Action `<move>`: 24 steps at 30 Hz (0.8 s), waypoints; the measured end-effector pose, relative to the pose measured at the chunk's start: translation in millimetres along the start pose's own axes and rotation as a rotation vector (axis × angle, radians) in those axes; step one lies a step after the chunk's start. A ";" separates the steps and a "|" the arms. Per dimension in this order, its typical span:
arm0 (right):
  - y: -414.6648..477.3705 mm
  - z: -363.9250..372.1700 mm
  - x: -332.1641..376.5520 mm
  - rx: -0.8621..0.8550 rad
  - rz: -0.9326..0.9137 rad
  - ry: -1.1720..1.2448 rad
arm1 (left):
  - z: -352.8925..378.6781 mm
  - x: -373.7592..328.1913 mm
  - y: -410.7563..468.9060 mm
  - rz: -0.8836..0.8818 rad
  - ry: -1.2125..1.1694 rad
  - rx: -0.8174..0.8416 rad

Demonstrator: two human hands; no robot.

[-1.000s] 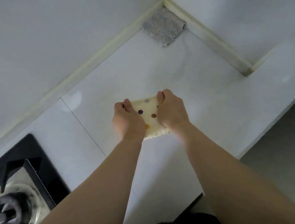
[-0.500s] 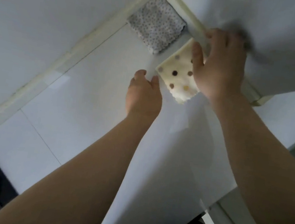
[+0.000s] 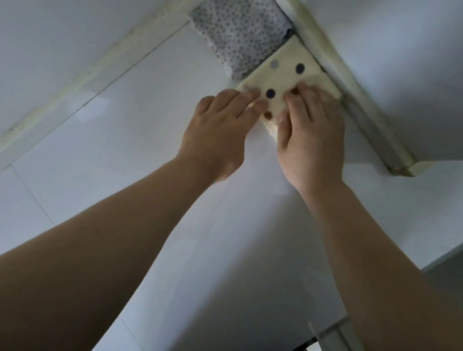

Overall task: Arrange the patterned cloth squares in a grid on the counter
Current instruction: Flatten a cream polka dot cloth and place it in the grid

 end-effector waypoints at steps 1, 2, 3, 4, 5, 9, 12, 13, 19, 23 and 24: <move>3.4 0.9 -0.6 0.001 -0.004 -0.001 | -1.7 -0.2 2.6 -0.007 0.011 -0.011; 5.6 1.1 -1.1 -0.005 -0.008 -0.003 | -4.3 -0.8 5.5 -0.014 0.016 -0.034; 6.3 1.3 -1.4 -0.013 -0.010 -0.007 | -8.8 -1.8 9.3 -0.021 0.012 -0.073; 6.1 1.5 -1.6 -0.019 -0.011 -0.013 | -14.5 -2.8 14.8 -0.026 0.000 -0.124; 5.2 1.7 -2.0 -0.024 -0.011 -0.019 | -21.3 -3.7 22.0 -0.028 -0.016 -0.176; 3.4 -2.0 -1.5 -0.076 0.017 -0.044 | -36.7 -7.2 71.7 -0.023 -0.019 -0.109; 7.5 -11.3 -1.1 -0.152 0.062 -0.074 | -32.4 -8.1 106.6 0.011 0.019 0.003; 9.1 -12.6 -1.9 -0.161 0.077 -0.081 | -29.6 -7.7 113.4 0.016 0.032 0.028; 10.5 -2.3 -3.0 -0.063 0.095 -0.120 | -20.2 -6.1 115.2 0.034 0.145 0.065; 4.2 -7.4 -5.0 -0.038 0.140 -0.152 | -25.5 -8.1 107.3 -0.012 0.075 0.021; 1.8 -7.7 -5.2 -0.015 0.153 -0.167 | -25.3 -7.7 104.4 -0.023 0.056 0.003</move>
Point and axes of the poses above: each hand's wrist, its own y-axis towards the middle knuckle, its own z-axis out of the palm, x = y × z, the point moved 5 cm from there along y, towards the middle knuckle, and after that the axes turned 4 degrees about -z, right-handed, at the moved point
